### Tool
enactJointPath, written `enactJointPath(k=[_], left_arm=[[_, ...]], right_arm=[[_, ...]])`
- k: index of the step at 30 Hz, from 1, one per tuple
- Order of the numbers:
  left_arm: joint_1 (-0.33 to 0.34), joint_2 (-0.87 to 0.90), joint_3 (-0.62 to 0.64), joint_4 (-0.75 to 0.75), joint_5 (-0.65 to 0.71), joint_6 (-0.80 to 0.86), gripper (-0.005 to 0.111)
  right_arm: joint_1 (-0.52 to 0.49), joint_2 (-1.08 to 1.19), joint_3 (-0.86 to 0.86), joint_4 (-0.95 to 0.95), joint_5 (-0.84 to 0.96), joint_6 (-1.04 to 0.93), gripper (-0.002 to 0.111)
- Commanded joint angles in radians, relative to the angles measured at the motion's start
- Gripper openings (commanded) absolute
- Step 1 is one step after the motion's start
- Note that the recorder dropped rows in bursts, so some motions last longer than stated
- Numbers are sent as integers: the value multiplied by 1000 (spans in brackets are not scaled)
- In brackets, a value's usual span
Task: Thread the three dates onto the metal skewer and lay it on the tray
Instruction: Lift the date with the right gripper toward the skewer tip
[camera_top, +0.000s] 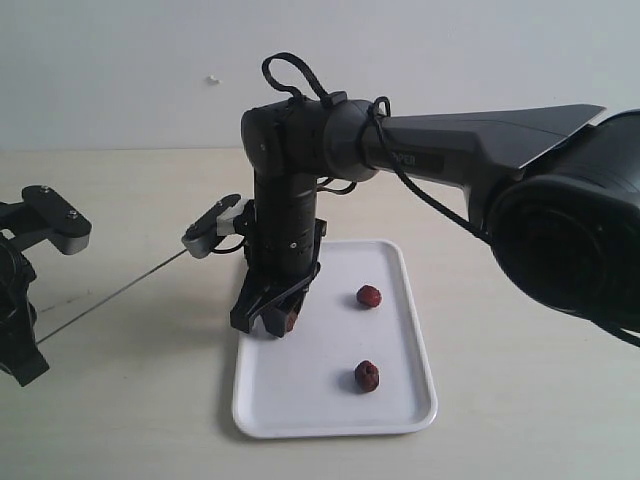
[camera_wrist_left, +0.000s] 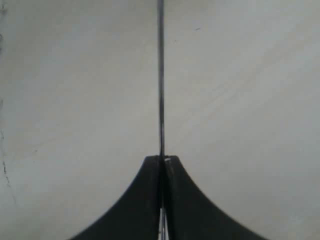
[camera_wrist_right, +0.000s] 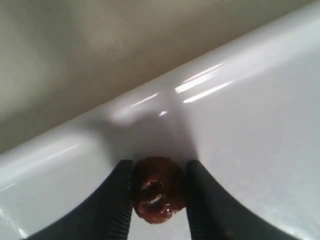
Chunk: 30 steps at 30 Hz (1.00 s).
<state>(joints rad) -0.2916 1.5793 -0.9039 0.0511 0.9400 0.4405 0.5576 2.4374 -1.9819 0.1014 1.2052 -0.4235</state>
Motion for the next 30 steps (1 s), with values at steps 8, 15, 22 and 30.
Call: enactJointPath(k=[8,15,22,30], left_arm=[[3,-9,2,-13,-11,5,0],[3,-9,2,-13,-16,11,0],[3,-9,2,-15,-100,55,0],[3,-9,2,-43,-293,160,0]], right_arm=[[0,1,-11,-5,0,33,24],[-2,-52,-11,0,16,28,24],[-107,-135,-11,181,16,-35,24],[-352,-154,-11,666,16,-200,24]])
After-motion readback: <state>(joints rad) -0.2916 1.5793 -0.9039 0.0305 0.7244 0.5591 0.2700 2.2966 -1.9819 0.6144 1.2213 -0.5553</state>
